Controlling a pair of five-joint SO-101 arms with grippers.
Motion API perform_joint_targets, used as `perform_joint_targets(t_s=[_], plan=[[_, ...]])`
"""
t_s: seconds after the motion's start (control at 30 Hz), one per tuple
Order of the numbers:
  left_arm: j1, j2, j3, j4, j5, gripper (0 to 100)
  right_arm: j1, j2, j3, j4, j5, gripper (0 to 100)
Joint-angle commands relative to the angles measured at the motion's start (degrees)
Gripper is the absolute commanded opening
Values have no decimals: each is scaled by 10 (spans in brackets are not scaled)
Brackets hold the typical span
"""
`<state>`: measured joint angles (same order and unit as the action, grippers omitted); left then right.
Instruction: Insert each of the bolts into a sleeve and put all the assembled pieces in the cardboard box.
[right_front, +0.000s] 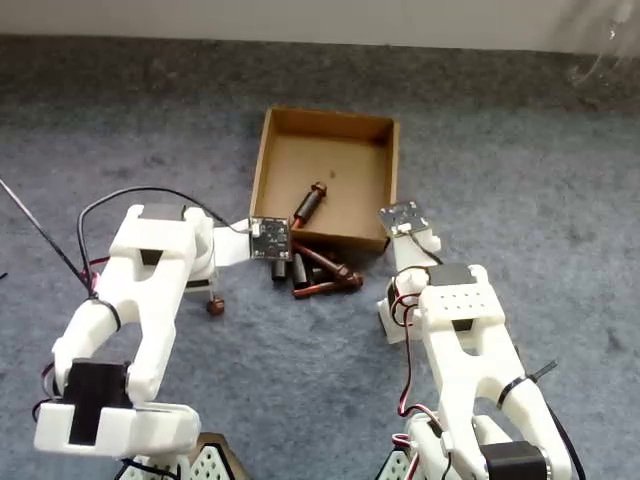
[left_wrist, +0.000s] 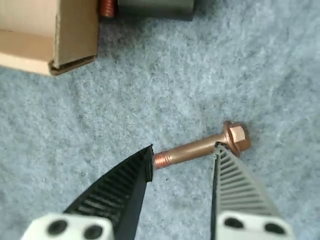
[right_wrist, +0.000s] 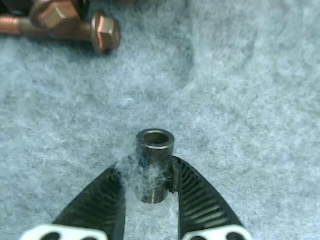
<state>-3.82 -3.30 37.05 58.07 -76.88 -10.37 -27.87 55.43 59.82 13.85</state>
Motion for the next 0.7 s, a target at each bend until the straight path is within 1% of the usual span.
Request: perform_joint_targets(t_s=[0.0,0.17,0.3,0.57,0.67], plan=[[-1,7,25,-2,-73,182,5,-18,-3,-8,7,4],[-11,7,27,-1,-96,182,5,-18,-3,-8,7,4],[-8,7,34,0,-98,182,5,-18,-3,-8,7,4],[42,3,64,-1,-91,182,5,-20,-3,-8,7,4],[70,2,63,-1,-52,182,5,-18,-3,-8,7,4]])
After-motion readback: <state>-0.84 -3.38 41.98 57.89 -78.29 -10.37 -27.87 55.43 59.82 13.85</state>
